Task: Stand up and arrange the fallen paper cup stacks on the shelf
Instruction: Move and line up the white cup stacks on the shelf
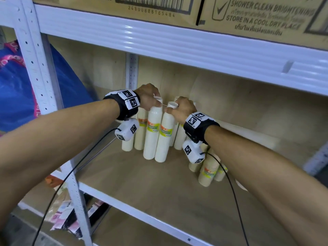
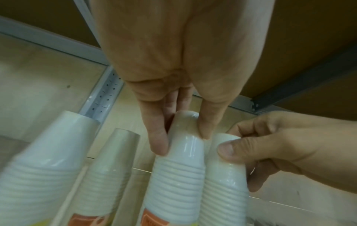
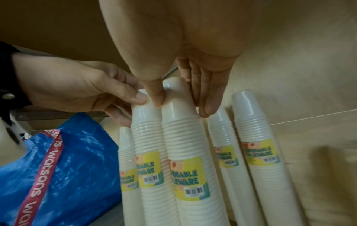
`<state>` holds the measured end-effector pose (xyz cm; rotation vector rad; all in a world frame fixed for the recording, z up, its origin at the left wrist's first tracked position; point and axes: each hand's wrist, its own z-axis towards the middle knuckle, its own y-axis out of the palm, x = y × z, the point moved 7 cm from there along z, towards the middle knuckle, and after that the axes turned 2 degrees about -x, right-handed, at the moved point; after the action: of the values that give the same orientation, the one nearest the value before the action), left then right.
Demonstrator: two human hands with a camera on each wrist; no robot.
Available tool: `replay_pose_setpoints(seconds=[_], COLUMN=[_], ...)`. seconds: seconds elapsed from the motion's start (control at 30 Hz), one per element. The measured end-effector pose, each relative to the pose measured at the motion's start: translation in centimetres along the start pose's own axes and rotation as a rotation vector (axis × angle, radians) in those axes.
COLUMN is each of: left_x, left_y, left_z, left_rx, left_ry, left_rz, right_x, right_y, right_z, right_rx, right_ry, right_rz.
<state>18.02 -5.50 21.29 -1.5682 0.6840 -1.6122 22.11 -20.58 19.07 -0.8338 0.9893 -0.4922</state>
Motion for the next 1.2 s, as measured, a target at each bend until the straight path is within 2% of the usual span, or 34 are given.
replay_pose_setpoints(seconds=[0.37,0.53,1.2], left_x=[3.2,3.3,2.3], left_y=[3.0,3.8,6.2], left_z=[4.2,5.9,9.9], left_rx=[-0.008,-0.002,-0.033], left_ry=[0.169,0.183,0.195], left_rz=[0.088,0.150,0.065], right_x=[4.6,5.6,6.9], right_y=[-2.5,-2.5,-1.4], right_z=[0.7,1.0,3.2], right_rx=[0.075,0.103,0.083], right_ry=[0.157,0.201,0.263], right_rz=[-0.053,-0.033,-0.039])
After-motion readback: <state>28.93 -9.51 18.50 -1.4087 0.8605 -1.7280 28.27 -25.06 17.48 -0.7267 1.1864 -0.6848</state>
